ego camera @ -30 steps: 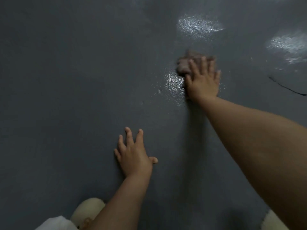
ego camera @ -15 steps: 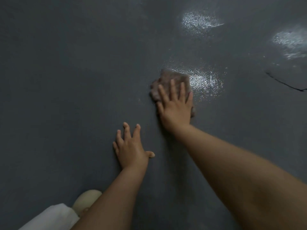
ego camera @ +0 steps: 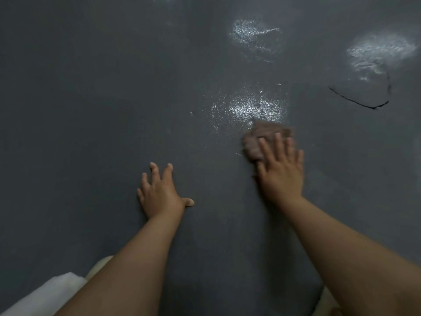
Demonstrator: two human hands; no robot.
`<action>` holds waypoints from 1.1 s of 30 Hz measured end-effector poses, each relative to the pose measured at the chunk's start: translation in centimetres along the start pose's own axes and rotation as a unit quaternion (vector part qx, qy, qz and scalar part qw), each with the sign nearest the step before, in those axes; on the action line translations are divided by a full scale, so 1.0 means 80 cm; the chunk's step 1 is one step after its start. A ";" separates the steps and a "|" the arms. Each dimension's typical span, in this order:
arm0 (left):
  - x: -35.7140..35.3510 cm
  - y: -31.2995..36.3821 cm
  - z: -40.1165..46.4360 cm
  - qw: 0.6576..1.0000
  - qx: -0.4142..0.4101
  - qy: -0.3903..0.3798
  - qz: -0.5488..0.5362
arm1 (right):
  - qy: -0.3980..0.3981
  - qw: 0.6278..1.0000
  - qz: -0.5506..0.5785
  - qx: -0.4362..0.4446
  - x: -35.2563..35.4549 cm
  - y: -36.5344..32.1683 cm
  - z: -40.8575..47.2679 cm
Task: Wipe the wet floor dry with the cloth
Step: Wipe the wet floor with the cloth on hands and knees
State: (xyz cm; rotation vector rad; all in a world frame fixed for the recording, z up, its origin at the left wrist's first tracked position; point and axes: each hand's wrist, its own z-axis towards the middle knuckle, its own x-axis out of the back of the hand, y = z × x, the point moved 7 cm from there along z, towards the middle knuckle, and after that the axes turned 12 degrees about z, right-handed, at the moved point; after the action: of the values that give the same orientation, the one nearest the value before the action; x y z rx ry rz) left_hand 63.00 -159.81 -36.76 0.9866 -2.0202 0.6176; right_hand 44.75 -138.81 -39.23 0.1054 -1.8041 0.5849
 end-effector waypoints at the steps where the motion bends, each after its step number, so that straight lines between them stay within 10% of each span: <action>1: 0.000 0.000 0.000 1.000 0.000 0.001 -0.004 | 0.002 0.998 0.007 -0.058 0.008 0.025 0.002; 8: -0.002 -0.001 0.001 1.000 -0.001 0.002 -0.024 | 0.007 0.975 0.051 -0.217 -0.002 0.001 -0.015; 20: -0.003 0.010 -0.014 1.000 -0.001 0.007 0.020 | -0.097 0.980 -0.036 0.172 -0.043 -0.069 -0.078; 33: -0.051 0.192 -0.117 0.967 -0.243 -0.004 0.076 | 0.047 0.952 0.063 -0.295 0.040 0.155 -0.093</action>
State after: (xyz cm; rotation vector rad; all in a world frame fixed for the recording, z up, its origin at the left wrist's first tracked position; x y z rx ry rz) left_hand 56.22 -142.63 -36.00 0.5455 -2.1231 0.1733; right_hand 45.80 -124.03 -38.95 -0.4410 -1.8292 0.1149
